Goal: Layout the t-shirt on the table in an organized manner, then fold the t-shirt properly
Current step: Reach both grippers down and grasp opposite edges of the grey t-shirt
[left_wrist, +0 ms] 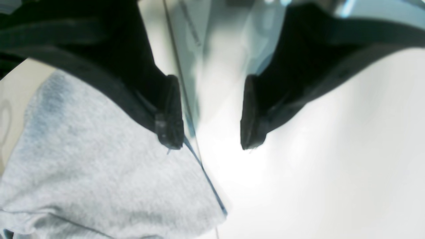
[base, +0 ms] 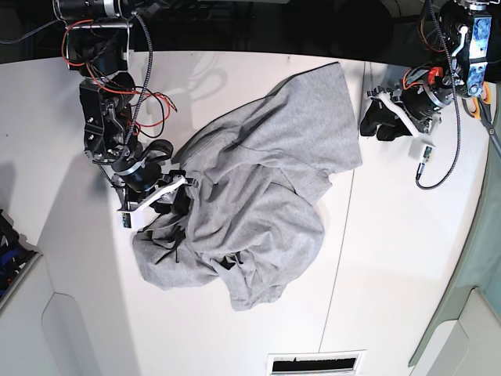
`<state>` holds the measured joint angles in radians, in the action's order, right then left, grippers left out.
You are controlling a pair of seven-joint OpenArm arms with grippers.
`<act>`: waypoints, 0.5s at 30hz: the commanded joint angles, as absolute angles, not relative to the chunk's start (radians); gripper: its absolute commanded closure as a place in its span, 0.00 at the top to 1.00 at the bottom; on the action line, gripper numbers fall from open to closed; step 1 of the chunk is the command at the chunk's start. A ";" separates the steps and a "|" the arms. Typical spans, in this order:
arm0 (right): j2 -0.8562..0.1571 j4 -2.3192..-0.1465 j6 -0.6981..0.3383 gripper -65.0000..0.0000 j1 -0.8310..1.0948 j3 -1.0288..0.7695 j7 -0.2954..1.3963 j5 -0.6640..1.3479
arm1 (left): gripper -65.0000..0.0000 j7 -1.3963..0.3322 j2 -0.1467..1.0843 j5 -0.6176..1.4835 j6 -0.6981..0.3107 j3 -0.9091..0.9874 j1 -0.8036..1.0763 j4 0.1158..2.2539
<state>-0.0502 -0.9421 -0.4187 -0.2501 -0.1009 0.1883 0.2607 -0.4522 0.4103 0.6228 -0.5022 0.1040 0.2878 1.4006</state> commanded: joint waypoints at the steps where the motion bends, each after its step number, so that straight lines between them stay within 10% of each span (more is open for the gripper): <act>1: -0.052 -0.952 -0.426 0.32 -0.276 -0.102 0.169 0.266 | 0.49 -0.441 0.423 0.645 -0.509 0.110 0.279 1.412; 15: -0.049 -0.952 -0.452 0.24 -0.274 -0.102 0.168 0.266 | 0.49 -0.453 0.340 0.607 -0.509 0.109 0.209 1.308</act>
<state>-0.0475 -0.9401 -0.4416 -0.2493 -0.1009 0.1883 0.2569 -0.4347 0.3325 0.6216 -0.5194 0.1059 0.2092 1.3052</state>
